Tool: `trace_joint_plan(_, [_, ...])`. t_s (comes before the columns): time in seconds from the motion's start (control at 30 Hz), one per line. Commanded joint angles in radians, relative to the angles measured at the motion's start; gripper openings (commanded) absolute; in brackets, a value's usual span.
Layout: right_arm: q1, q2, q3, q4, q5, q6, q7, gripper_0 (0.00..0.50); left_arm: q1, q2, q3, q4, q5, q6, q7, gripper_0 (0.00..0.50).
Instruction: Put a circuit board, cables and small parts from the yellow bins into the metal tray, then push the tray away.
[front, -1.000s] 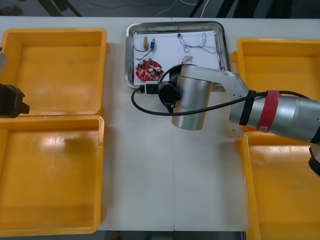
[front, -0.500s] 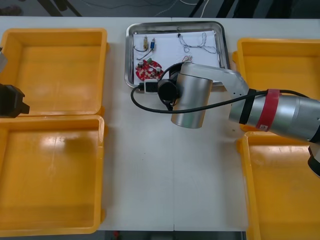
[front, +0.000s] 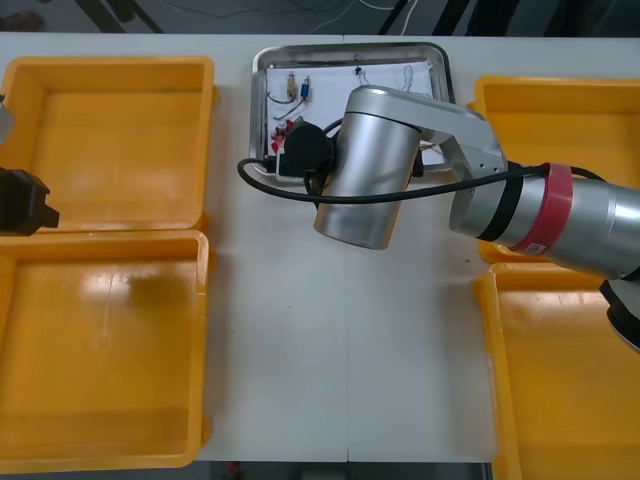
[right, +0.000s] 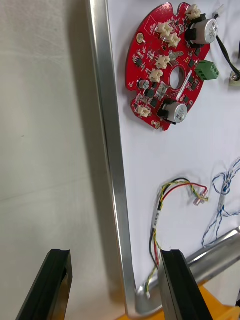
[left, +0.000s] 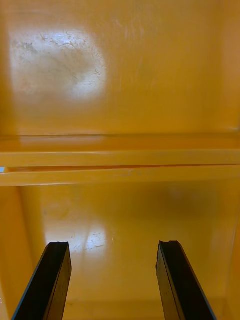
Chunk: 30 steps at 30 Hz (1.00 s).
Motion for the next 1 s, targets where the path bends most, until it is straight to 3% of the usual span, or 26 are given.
trace_joint_plan(0.03, [0.050,0.010,-0.122,-0.171,-0.006,0.120,0.009,0.500,0.017,-0.009,0.029,-0.030,0.003,0.007,-0.074,0.500])
trace_joint_plan(0.33, [0.232,-0.020,-0.274,-0.464,-0.006,0.402,-0.019,0.500,0.017,-0.009,0.029,-0.030,0.003,0.007,-0.074,0.500])
trace_joint_plan(0.73, [0.487,-0.036,-0.567,-0.762,-0.002,0.413,-0.068,0.500,0.017,-0.009,0.029,-0.030,0.003,0.007,-0.074,0.500])
trace_joint_plan(1.0, [0.637,-0.075,-0.815,-0.806,-0.066,0.413,-0.102,0.500,0.017,-0.009,0.029,-0.030,0.003,0.007,-0.074,0.500])
